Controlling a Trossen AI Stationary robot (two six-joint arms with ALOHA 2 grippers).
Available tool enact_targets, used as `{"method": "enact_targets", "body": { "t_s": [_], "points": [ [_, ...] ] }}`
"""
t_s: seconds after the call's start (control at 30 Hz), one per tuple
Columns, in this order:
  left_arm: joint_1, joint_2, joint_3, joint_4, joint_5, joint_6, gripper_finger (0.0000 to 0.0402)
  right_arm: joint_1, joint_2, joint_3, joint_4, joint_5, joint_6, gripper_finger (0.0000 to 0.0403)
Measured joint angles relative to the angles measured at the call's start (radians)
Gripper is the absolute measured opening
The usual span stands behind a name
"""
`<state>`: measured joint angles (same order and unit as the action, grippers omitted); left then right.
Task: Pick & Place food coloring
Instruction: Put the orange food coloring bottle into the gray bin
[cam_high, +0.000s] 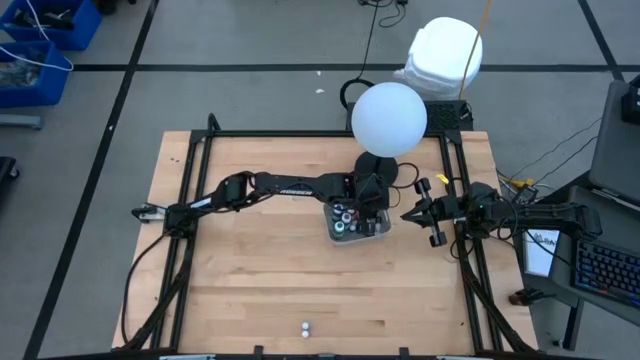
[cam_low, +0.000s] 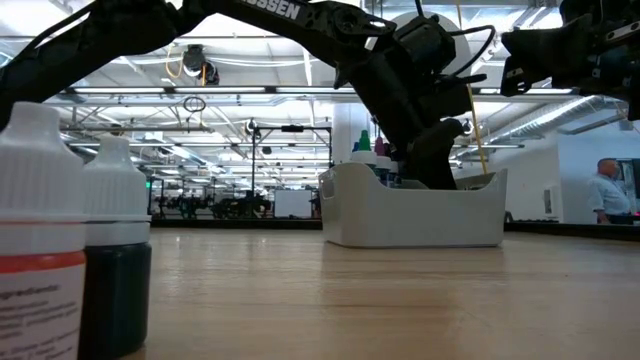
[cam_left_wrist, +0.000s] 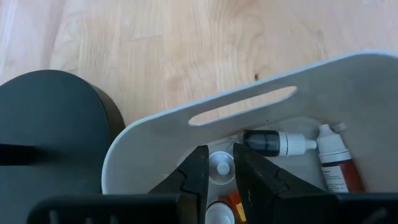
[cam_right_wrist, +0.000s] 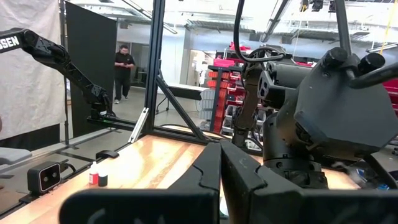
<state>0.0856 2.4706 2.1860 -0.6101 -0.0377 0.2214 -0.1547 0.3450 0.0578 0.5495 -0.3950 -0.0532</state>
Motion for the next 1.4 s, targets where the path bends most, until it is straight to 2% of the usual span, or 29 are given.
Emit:
{"method": "enact_targets", "body": {
  "t_s": [0.47, 1.4],
  "points": [
    [0.000, 0.000, 0.000, 0.001, 0.054, 0.006, 0.0076, 0.000, 0.000, 0.000, 0.000, 0.000, 0.000, 0.0000],
    [0.017, -0.001, 0.000, -0.024, 0.079, -0.015, 0.0086, 0.000, 0.000, 0.000, 0.000, 0.000, 0.000, 0.0000]
  ]
}}
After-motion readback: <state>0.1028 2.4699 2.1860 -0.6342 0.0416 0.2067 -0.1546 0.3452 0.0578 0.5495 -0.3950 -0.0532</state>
